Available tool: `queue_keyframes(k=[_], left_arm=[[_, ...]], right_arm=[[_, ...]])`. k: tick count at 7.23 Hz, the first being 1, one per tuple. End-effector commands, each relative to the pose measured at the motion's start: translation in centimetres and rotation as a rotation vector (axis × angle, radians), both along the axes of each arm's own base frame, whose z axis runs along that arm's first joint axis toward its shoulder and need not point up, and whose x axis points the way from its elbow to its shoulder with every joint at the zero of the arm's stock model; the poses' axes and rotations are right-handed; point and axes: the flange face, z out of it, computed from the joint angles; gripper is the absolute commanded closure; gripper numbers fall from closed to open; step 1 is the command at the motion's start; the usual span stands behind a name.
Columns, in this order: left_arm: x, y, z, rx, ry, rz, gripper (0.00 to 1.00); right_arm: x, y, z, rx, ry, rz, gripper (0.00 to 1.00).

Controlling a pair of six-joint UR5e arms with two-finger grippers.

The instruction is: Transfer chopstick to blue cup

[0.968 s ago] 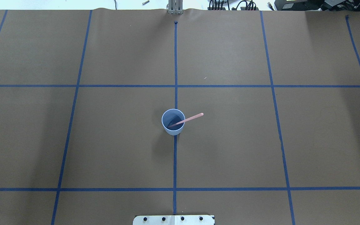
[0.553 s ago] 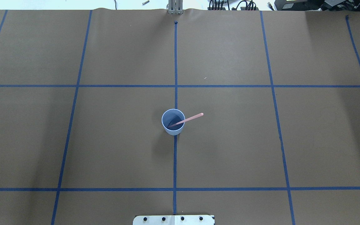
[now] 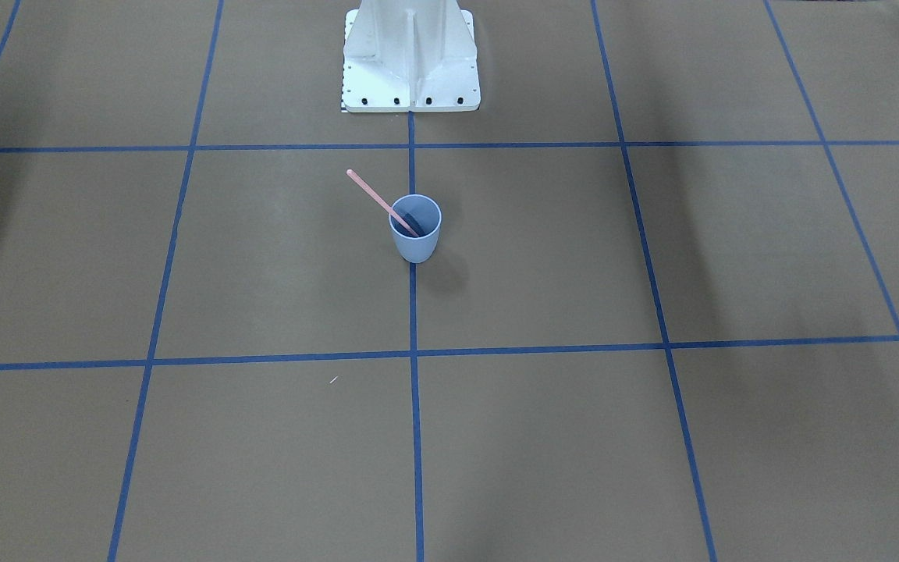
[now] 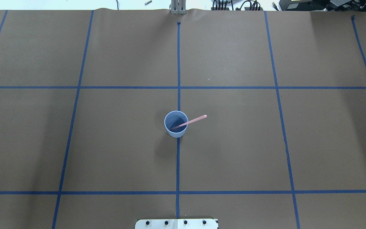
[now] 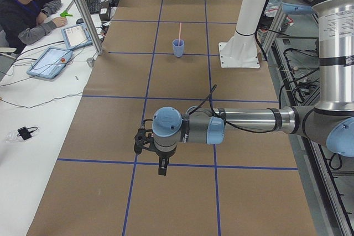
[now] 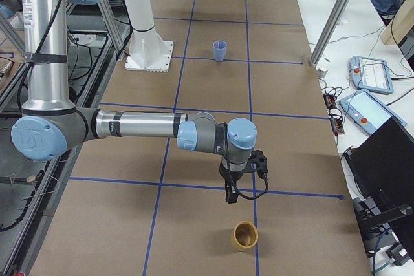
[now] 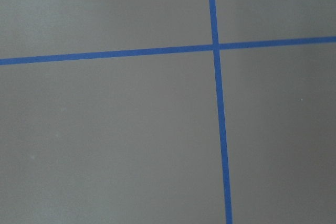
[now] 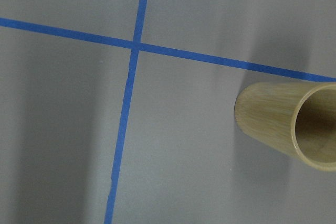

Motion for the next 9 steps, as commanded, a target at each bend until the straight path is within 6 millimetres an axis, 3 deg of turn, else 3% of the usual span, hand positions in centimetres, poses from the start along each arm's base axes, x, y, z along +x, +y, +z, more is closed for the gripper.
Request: queue_keyframes(k=[1, 2, 6, 9], left_arm=[[0.0, -0.2, -1.1, 0.023, -0.001, 0.0, 0.01], [0.0, -0.1, -1.0, 0.021, -0.003, 0.0, 0.01], [0.2, 1.3, 0.3, -0.012, 0.0, 0.002, 0.01], [0.2, 1.4, 1.2, -0.029, 0.001, 0.003, 0.01]], right_arm=[[0.0, 0.8, 1.0, -0.016, -0.003, -0.005, 0.0], [0.0, 2.3, 1.8, -0.029, -0.004, -0.008, 0.0], [-0.2, 2.7, -0.9, 0.022, -0.021, -0.008, 0.0], [-0.4, 3.5, -0.2, -0.003, -0.054, -0.004, 0.0]])
